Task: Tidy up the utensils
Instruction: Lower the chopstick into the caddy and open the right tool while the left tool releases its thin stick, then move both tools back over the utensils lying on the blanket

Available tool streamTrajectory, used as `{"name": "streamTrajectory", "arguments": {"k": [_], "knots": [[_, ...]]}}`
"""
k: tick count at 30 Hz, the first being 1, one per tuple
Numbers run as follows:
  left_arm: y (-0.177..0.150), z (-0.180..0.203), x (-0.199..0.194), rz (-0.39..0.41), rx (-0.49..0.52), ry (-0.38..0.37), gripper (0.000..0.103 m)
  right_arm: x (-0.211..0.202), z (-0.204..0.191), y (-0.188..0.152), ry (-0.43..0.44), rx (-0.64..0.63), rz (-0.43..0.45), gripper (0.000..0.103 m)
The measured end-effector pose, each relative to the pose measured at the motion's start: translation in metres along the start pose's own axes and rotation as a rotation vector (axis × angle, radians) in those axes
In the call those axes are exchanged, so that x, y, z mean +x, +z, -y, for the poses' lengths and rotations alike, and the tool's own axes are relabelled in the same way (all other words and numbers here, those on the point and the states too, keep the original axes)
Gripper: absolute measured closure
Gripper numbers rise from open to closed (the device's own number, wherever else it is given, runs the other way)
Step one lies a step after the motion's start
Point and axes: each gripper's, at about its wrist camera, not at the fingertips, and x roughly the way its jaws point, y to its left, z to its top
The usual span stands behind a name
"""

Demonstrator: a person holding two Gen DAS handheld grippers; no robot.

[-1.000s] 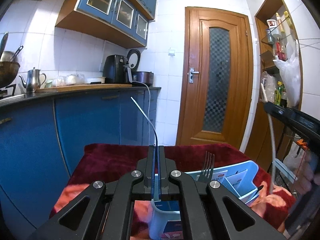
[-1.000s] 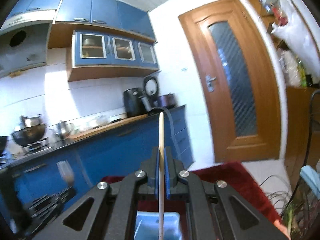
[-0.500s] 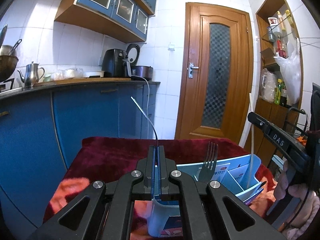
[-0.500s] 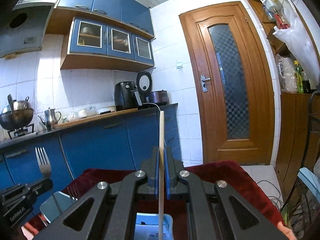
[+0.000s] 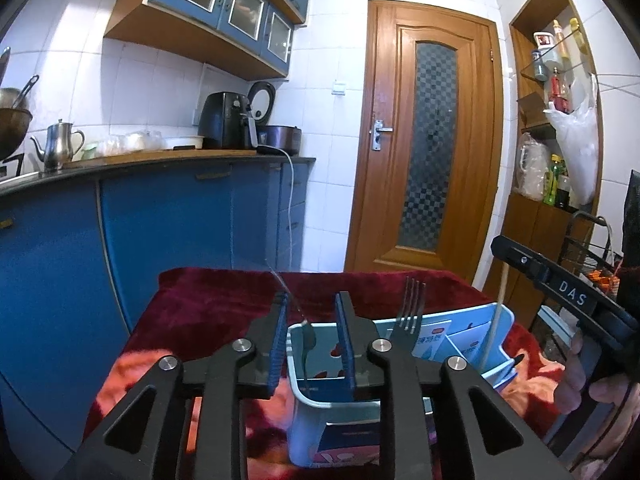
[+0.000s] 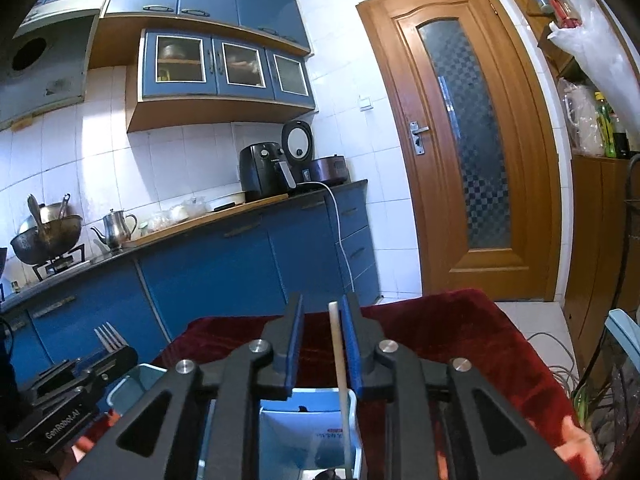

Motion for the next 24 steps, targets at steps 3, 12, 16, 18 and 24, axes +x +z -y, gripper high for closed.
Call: {"name": "streamTrajectory", "arguments": {"k": [3,12,16,18,24], "knots": [[0.004,0.002,-0.006,-0.011,0.004,0.004,0.074,-0.016,-0.002,0.008,0.019,-0.003,0.017,0.076],[0.012,0.015,-0.030,-0.074,0.065,0.044,0.067,-0.059,-0.012,0.023,0.081,0.023,0.041,0.070],[0.014,0.017,-0.046,-0.071,0.066,0.050,0.067,-0.072,-0.015,0.023,0.085,0.032,0.024,0.070],[0.014,0.017,-0.054,-0.072,0.057,0.054,0.067,-0.078,-0.015,0.022,0.084,0.037,0.015,0.070],[0.015,0.012,-0.081,-0.061,0.024,0.045,0.067,-0.095,-0.016,0.018,0.069,0.046,-0.028,0.070]]}}
